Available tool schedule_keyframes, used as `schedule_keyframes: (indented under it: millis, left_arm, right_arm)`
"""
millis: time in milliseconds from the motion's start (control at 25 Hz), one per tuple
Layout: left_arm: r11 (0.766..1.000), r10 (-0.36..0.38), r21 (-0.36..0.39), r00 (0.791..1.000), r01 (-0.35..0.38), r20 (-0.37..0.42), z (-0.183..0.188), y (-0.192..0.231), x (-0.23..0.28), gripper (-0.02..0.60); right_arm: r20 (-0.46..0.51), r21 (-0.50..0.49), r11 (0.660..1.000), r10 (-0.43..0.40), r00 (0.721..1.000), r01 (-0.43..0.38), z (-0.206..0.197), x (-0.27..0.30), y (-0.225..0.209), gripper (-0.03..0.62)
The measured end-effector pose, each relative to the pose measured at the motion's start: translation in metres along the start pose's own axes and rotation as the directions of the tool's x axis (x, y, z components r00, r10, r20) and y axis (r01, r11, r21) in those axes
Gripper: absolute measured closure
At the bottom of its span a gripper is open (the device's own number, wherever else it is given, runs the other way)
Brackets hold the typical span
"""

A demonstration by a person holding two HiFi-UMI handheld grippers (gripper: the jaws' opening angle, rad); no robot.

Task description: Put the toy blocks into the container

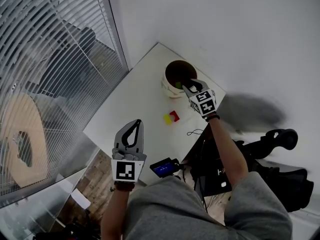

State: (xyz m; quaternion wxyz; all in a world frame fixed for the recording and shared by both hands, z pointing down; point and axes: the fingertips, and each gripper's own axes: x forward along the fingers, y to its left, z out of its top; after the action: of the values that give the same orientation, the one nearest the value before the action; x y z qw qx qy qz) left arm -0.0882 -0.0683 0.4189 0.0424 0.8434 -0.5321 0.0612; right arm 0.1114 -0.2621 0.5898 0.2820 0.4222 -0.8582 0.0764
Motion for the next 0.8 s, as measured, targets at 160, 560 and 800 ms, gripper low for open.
schedule_keyframes:
  millis: [160,560,800]
  left_arm:
    - [1.000,0.005,0.008,1.000,-0.005,-0.005,0.000,0.002,-0.002,0.574]
    - [1.000,-0.004,0.011,1.000,0.004,-0.011,-0.005,-0.006,-0.003,0.574]
    - [1.000,-0.005,0.000,1.000,0.005,-0.022,-0.007,-0.009,-0.006,0.574]
  right_arm:
    - [0.067,0.005,1.000,-0.021,0.998,0.021,0.011,-0.025,0.011,0.436]
    - [0.051,0.058,0.998,-0.015,0.999,0.012,-0.043,-0.052,0.066,0.436]
    - [-0.037,0.072,0.997,0.030,0.999,-0.028,-0.086,-0.046,0.093,0.436]
